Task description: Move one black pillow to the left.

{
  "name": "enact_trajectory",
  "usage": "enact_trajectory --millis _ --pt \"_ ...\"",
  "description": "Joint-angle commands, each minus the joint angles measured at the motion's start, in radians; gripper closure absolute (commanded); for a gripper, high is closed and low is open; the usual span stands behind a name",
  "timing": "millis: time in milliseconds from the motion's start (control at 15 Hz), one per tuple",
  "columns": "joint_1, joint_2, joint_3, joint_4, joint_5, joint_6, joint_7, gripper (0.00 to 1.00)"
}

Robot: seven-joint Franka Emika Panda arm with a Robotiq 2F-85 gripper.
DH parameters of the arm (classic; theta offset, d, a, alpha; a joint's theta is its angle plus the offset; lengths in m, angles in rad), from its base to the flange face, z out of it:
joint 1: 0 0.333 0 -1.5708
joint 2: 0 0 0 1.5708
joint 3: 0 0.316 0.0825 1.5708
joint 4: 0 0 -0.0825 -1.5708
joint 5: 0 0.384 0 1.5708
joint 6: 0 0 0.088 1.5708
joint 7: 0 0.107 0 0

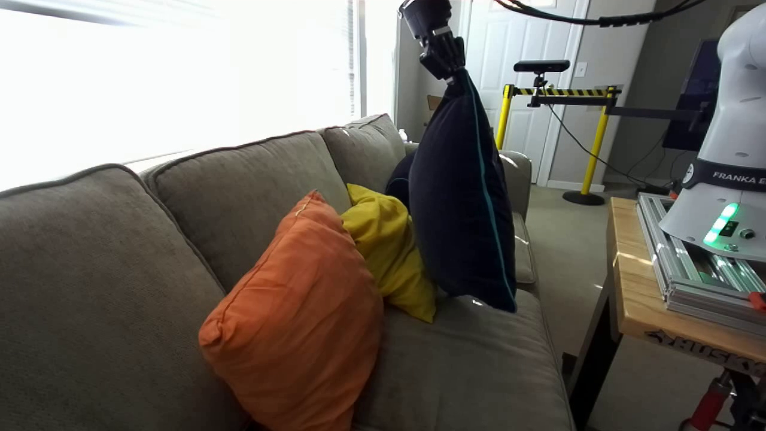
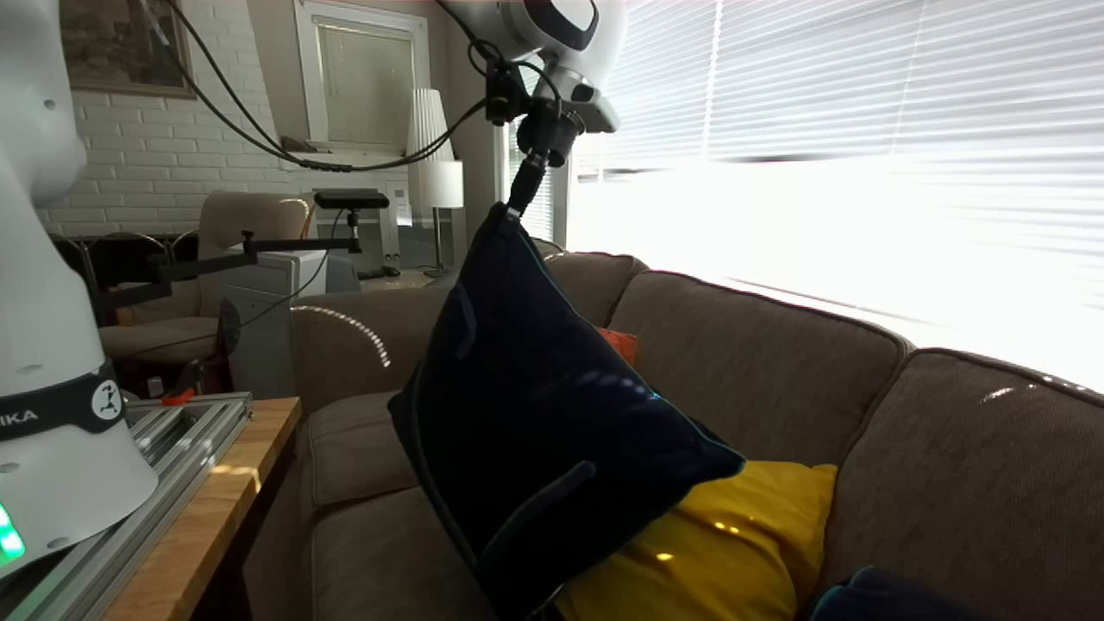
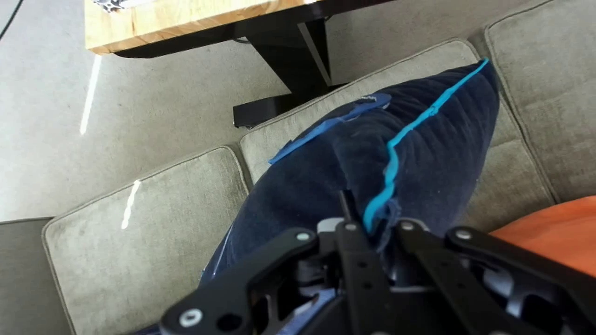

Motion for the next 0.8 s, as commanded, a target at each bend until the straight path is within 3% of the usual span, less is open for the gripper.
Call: enact_trajectory --millis 0,733 --pt "0.024 -0.043 0.021 -0.003 0.037 -0.034 -0.036 0.98" --pt "0.108 -0.031 0.083 -0.023 0.006 0.050 -0.027 0.98"
